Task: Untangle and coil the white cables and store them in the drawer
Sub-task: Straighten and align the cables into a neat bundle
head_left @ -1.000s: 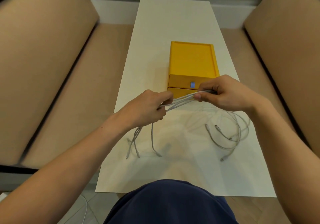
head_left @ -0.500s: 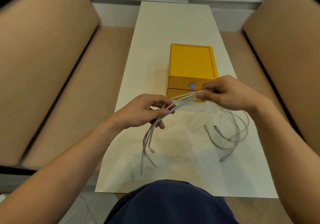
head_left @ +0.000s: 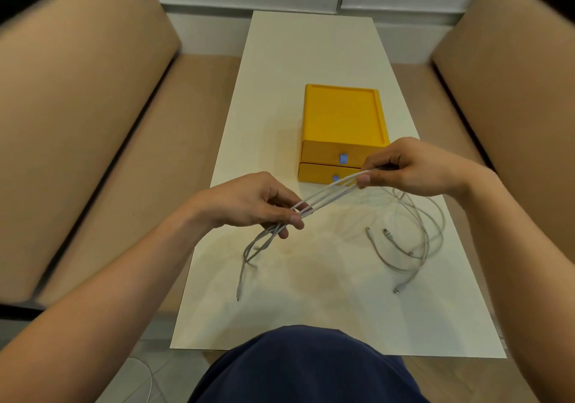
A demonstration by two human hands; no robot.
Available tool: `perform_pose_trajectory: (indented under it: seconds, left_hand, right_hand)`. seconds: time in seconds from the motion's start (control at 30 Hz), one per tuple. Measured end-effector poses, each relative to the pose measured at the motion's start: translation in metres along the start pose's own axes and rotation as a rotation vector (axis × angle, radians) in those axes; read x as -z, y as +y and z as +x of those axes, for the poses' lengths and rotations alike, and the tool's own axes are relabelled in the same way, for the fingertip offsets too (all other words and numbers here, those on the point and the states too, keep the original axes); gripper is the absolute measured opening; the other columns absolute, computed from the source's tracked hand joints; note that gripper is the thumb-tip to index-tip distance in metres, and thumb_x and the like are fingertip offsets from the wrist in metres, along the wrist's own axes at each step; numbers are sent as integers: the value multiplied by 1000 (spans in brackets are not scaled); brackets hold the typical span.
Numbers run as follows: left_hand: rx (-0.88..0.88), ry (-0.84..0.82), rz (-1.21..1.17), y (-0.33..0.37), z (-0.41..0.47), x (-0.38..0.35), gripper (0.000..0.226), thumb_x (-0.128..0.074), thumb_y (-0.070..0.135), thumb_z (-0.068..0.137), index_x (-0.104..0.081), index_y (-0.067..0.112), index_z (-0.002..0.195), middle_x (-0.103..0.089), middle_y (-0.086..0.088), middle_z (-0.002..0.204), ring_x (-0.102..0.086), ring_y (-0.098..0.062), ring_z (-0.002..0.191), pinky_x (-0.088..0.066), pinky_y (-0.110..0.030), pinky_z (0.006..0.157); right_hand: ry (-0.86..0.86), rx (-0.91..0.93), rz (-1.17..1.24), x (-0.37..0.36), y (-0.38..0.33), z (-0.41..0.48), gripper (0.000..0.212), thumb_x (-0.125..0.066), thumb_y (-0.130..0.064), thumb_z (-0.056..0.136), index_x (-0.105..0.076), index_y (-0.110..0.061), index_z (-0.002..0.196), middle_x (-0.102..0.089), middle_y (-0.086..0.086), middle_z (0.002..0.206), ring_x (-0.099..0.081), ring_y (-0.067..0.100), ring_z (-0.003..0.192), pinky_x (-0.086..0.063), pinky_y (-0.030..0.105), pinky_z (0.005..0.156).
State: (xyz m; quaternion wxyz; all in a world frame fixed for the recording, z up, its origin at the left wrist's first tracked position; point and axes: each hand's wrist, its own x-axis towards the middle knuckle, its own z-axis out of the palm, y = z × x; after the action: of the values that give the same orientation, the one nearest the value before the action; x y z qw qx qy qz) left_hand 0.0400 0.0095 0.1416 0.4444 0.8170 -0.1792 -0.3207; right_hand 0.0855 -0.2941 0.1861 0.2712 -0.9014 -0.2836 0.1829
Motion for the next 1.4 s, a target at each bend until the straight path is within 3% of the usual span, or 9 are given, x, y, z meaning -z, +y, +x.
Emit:
perform_pose_trajectory:
  seconds: [0.13, 0.27, 0.53, 0.67, 0.73, 0.87, 0.97, 1.17, 1.4]
  left_hand:
    - [-39, -126, 252, 3, -2, 8, 21, -53, 20, 107, -70, 20, 119, -75, 9, 93, -68, -11, 78, -55, -30, 79]
    - [-109, -94, 135, 13, -5, 7, 25, -44, 22, 111, -66, 18, 121, -58, 4, 83, -54, -13, 72, -58, -32, 69]
    - [-229, 201, 252, 22, 11, -9, 24, -49, 33, 108, -64, 16, 102, -67, 10, 73, -49, -4, 58, -38, -17, 59]
    - [-70, 150, 276, -3, 15, -18, 21, -51, 31, 108, -68, 21, 100, -76, 12, 80, -49, -2, 56, -38, -19, 57]
    - [-45, 96, 325, -8, 12, -21, 22, -52, 33, 108, -70, 22, 101, -77, 13, 83, -52, 1, 59, -38, -19, 58]
    - [-50, 112, 255, -3, 5, -21, 23, -57, 37, 105, -73, 23, 98, -77, 16, 84, -53, 3, 59, -35, -14, 57]
    - [-8, 100, 42, 0, -1, -18, 19, -61, 32, 103, -68, 14, 105, -80, 5, 92, -56, -9, 58, -43, -21, 54]
    - [32, 24, -271, 3, -6, -13, 14, -65, 17, 100, -70, 6, 108, -79, -15, 97, -77, -30, 92, -62, -41, 85]
    - [43, 43, -453, 14, -5, -17, 23, -63, 30, 96, -67, 8, 101, -78, -18, 99, -78, -31, 80, -63, -33, 67]
  right_hand:
    - [-149, -58, -16, 13, -3, -5, 29, -65, -53, 89, -75, -31, 73, -65, -6, 63, -44, 8, 53, -37, 21, 54]
    - [-173, -123, -94, 37, -15, -11, 29, -67, -55, 87, -76, -31, 73, -66, -1, 62, -45, 11, 52, -39, 30, 58]
    - [43, -187, -325, 62, -28, -11, 19, -69, -57, 87, -77, -39, 85, -71, -17, 70, -63, 6, 71, -50, 33, 67]
    - [-168, -182, -397, -6, 0, 8, 44, -67, -42, 96, -61, -37, 139, -62, -12, 140, -56, 15, 127, -45, 31, 101]
    - [-167, -92, -234, -36, -12, 12, 61, -65, -46, 96, -43, -40, 153, -47, -18, 154, -45, 7, 139, -37, 30, 114]
    - [-202, -23, -86, -73, -29, 24, 26, -54, -50, 102, -69, -36, 117, -74, -19, 105, -63, 1, 94, -51, 31, 82]
    - [-169, -22, 32, -70, -27, 24, 18, -58, -41, 103, -70, -31, 95, -67, -10, 72, -57, 3, 66, -45, 29, 65]
    - [-186, -8, 132, -42, -26, 16, 24, -61, -34, 102, -73, -27, 82, -57, -4, 66, -48, 10, 63, -42, 38, 65]
    - [-144, 10, 126, -28, -27, 10, 25, -63, -29, 101, -72, -28, 78, -54, -7, 62, -44, 9, 59, -39, 39, 62]
